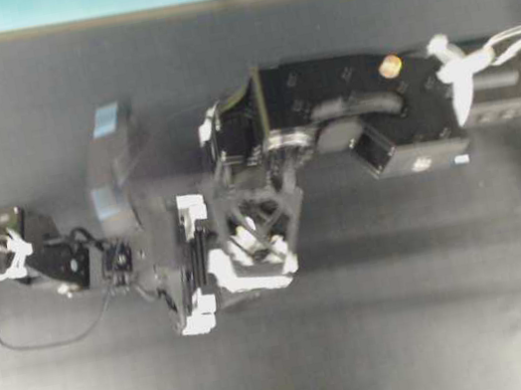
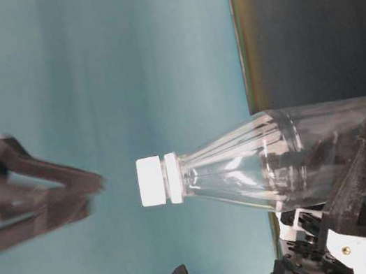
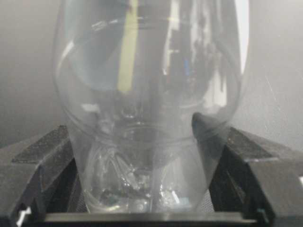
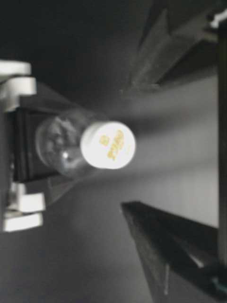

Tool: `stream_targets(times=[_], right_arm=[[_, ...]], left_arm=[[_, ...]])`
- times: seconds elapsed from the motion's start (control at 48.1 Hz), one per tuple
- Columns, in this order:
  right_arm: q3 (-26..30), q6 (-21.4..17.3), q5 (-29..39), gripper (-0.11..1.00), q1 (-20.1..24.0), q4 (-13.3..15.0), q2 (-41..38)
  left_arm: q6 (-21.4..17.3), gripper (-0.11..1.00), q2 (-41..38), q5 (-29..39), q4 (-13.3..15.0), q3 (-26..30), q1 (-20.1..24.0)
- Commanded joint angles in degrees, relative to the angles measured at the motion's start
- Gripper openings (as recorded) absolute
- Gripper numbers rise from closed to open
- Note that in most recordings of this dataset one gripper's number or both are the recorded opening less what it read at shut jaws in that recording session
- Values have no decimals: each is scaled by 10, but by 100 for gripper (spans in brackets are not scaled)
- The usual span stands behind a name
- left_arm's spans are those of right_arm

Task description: Open the bottle cap by holding the bottle with the left arm and twisting the cap with the right arm.

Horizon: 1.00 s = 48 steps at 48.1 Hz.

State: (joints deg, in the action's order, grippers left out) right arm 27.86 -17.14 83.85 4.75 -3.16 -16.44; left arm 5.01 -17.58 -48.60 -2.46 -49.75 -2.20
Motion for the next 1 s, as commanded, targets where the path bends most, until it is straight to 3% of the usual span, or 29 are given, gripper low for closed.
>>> stream_targets(times=[0.0,0.166,0.291,0.645,0.978], right_arm=[[40,-94,20,82,4,3,2],[73,-291,46,82,7,3,-20],[62,-388,44,81,11,3,-30],[-3,-402,21,81,13,12,-45],[-13,-402,0,73,15,17,-47]], left_arm=[[1,80,1,3,-1,3,3],[5,80,1,3,-2,0,2],[5,80,1,3,-1,-1,2],[4,80,1,2,-2,-1,2],[0,80,1,2,-1,-2,2]])
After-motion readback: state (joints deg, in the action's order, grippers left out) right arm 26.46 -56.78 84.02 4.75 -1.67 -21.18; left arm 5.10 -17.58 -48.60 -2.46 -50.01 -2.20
